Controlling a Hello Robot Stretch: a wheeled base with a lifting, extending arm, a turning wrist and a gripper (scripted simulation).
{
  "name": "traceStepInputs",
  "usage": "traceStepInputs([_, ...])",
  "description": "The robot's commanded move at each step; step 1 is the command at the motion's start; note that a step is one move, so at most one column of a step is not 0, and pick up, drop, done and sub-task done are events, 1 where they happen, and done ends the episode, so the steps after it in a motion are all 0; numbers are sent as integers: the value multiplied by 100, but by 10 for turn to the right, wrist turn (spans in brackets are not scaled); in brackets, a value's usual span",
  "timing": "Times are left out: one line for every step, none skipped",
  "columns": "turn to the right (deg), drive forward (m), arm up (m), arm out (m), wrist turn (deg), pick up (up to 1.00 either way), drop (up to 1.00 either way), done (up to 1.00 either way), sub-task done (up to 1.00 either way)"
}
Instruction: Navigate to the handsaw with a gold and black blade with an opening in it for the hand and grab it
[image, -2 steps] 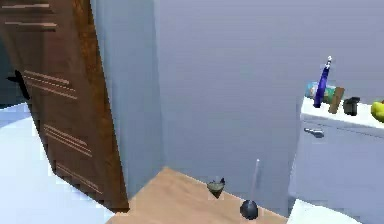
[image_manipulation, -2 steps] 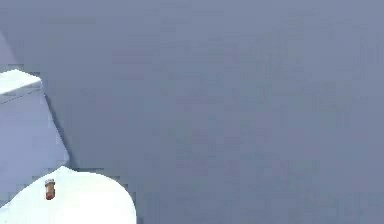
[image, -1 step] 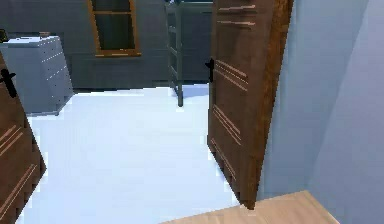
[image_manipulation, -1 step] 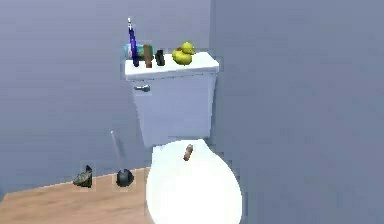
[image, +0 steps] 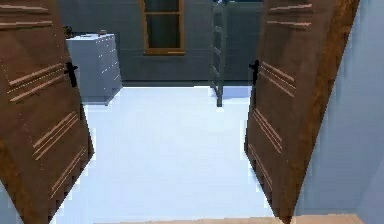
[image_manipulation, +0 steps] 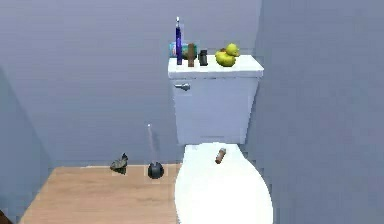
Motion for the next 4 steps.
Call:
traceStepInputs([0, 45, 0, 0, 0, 0, 0, 0, 0])
traceStepInputs([-450, 0, 0, 0, 0, 0, 0, 0, 0])
traceStepInputs([-210, 0, 0, 0, 0, 0, 0, 0, 0])
traceStepInputs([0, 35, 0, 0, 0, 0, 0, 0, 0])
